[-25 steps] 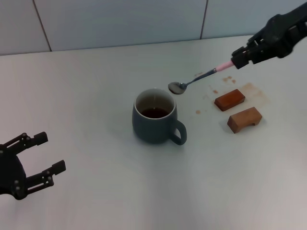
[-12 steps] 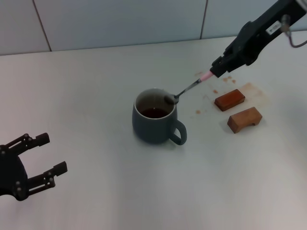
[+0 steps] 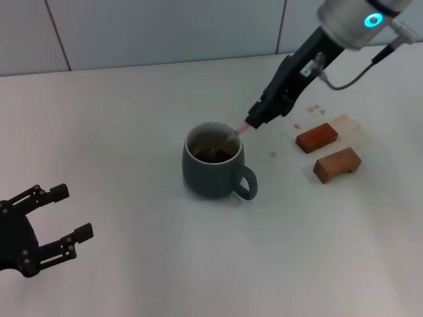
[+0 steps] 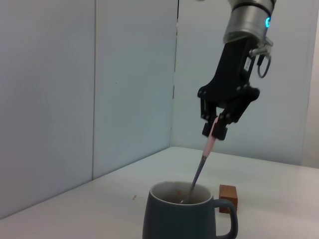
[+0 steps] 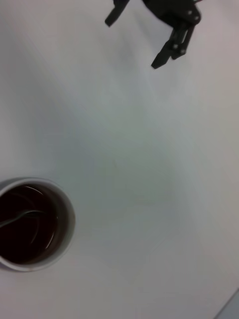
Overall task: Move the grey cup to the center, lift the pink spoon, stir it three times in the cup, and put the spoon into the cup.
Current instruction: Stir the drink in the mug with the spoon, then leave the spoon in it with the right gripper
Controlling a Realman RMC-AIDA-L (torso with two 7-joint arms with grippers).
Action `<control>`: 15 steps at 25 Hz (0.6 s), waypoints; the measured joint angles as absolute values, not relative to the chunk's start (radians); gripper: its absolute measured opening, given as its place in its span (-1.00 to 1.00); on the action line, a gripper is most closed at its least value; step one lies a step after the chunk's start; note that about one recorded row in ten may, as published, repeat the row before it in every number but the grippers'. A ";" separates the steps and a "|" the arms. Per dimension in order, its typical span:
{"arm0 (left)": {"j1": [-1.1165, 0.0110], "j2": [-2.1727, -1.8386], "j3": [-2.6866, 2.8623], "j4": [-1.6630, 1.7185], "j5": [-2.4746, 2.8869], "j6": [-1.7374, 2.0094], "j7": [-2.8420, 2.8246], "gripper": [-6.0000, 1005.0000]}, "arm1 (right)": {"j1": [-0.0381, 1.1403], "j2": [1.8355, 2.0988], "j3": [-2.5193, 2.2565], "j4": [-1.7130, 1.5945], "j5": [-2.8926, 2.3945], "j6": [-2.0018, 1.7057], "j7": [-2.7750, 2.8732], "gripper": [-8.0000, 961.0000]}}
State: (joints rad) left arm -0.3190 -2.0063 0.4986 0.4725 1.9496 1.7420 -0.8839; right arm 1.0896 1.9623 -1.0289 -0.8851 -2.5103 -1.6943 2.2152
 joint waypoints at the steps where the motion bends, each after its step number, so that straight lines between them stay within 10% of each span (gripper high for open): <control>1: -0.319 -2.006 0.499 0.473 1.950 1.742 -0.884 0.62 | 1.111 1.969 -1.051 -0.851 -2.521 -1.663 2.225 -0.70; 15: -0.317 -2.017 0.498 0.472 1.950 1.740 -0.879 0.62 | 1.200 1.991 -1.059 -0.781 -2.655 -1.649 2.267 -0.69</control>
State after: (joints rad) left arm -0.3170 -2.0173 0.4985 0.4715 1.9496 1.7398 -0.8789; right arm 1.1996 1.9911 -1.0592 -0.7811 -2.6553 -1.6495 2.2668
